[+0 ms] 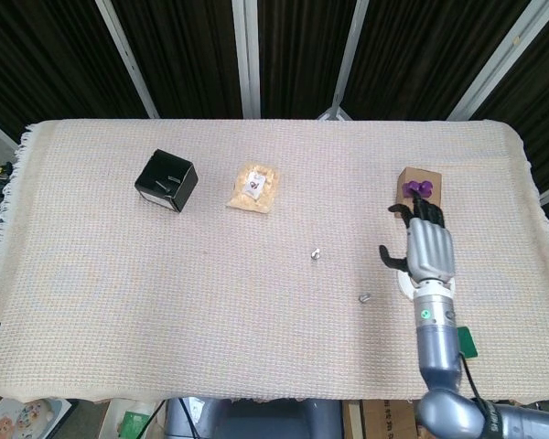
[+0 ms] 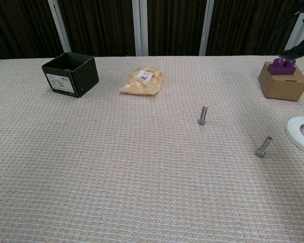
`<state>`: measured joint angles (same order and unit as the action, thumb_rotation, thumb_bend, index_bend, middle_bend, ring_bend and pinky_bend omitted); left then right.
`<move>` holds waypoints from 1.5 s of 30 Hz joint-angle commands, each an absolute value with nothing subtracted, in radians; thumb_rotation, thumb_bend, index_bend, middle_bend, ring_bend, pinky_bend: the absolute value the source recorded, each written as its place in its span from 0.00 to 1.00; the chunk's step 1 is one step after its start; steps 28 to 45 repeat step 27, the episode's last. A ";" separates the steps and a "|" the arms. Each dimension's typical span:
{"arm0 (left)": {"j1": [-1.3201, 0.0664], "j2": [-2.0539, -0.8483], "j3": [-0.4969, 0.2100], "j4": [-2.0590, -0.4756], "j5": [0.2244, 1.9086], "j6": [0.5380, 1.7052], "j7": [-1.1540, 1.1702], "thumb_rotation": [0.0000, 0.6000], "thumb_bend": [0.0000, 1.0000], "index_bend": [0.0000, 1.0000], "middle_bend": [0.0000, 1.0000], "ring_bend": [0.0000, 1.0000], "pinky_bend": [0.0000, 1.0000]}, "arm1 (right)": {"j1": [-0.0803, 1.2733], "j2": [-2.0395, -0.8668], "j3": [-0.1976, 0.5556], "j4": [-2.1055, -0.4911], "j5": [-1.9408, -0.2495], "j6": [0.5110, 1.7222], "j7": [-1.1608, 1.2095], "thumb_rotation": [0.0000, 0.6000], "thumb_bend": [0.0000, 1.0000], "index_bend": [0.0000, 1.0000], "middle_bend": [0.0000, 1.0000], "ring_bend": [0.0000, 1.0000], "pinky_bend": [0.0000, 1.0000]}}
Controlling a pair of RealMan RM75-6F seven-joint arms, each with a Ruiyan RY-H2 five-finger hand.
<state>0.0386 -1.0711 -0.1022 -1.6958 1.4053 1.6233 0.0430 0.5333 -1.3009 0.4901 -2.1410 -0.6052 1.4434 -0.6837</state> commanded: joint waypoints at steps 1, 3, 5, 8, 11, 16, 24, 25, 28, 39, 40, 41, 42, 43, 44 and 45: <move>0.039 -1.072 -0.103 -1.696 1.405 1.625 0.043 1.00 0.12 0.10 0.06 0.01 0.14 | 0.368 -1.142 0.356 -2.177 -0.831 1.339 -0.492 1.00 0.28 0.23 0.03 0.03 0.00; 0.041 -1.072 -0.103 -1.696 1.405 1.628 0.042 1.00 0.12 0.10 0.06 0.01 0.14 | 0.300 -1.066 0.274 -2.138 -0.983 1.284 -0.398 1.00 0.26 0.23 0.03 0.02 0.00; 0.042 -1.072 -0.103 -1.696 1.405 1.630 0.041 1.00 0.12 0.10 0.06 0.01 0.14 | 0.234 -1.019 0.206 -2.075 -1.132 1.275 -0.278 1.00 0.25 0.23 0.03 0.02 0.00; 0.044 -1.073 -0.101 -1.697 1.411 1.633 0.043 1.00 0.12 0.10 0.06 0.01 0.14 | 0.163 -1.005 0.134 -1.976 -1.302 1.310 -0.124 1.00 0.24 0.22 0.03 0.02 0.00; 0.046 -1.075 -0.097 -1.698 1.419 1.637 0.047 1.00 0.12 0.10 0.06 0.01 0.14 | 0.117 -1.021 0.073 -1.873 -1.436 1.358 -0.032 1.00 0.24 0.21 0.03 0.02 0.00; 0.048 -1.075 -0.094 -1.695 1.424 1.641 0.046 1.00 0.12 0.10 0.06 0.01 0.14 | 0.085 -1.068 0.028 -1.745 -1.536 1.417 -0.003 1.00 0.23 0.20 0.03 0.02 0.00; 0.050 -1.067 -0.098 -1.688 1.420 1.639 0.018 1.00 0.12 0.10 0.06 0.01 0.14 | 0.064 -1.126 0.045 -1.688 -1.545 1.493 -0.124 1.00 0.23 0.14 0.03 0.02 0.00; 0.050 -1.066 -0.097 -1.687 1.420 1.638 0.016 1.00 0.12 0.09 0.06 0.01 0.14 | 0.060 -1.130 0.046 -1.689 -1.550 1.506 -0.129 1.00 0.23 0.14 0.03 0.02 0.00; 0.048 -1.066 -0.097 -1.686 1.422 1.635 0.015 1.00 0.12 0.09 0.06 0.01 0.14 | 0.054 -1.129 0.043 -1.694 -1.555 1.516 -0.133 1.00 0.23 0.13 0.03 0.02 0.00; 0.048 -1.066 -0.097 -1.686 1.422 1.635 0.015 1.00 0.12 0.09 0.06 0.01 0.14 | 0.054 -1.129 0.043 -1.694 -1.555 1.516 -0.133 1.00 0.23 0.13 0.03 0.02 0.00; 0.048 -1.066 -0.097 -1.686 1.422 1.635 0.015 1.00 0.12 0.09 0.06 0.01 0.14 | 0.054 -1.129 0.043 -1.694 -1.555 1.516 -0.133 1.00 0.23 0.13 0.03 0.02 0.00; 0.048 -1.066 -0.097 -1.686 1.422 1.635 0.015 1.00 0.12 0.09 0.06 0.01 0.14 | 0.054 -1.129 0.043 -1.694 -1.555 1.516 -0.133 1.00 0.23 0.13 0.03 0.02 0.00; 0.048 -1.066 -0.097 -1.686 1.422 1.635 0.015 1.00 0.12 0.09 0.06 0.01 0.14 | 0.054 -1.129 0.043 -1.694 -1.555 1.516 -0.133 1.00 0.23 0.13 0.03 0.02 0.00; 0.048 -1.066 -0.097 -1.686 1.422 1.635 0.015 1.00 0.12 0.09 0.06 0.01 0.14 | 0.054 -1.129 0.043 -1.694 -1.555 1.516 -0.133 1.00 0.23 0.13 0.03 0.02 0.00; 0.048 -1.066 -0.097 -1.686 1.422 1.635 0.015 1.00 0.12 0.09 0.06 0.01 0.14 | 0.054 -1.129 0.043 -1.694 -1.555 1.516 -0.133 1.00 0.23 0.13 0.03 0.02 0.00; 0.048 -1.066 -0.097 -1.686 1.422 1.635 0.015 1.00 0.12 0.09 0.06 0.01 0.14 | 0.054 -1.129 0.043 -1.694 -1.555 1.516 -0.133 1.00 0.23 0.13 0.03 0.02 0.00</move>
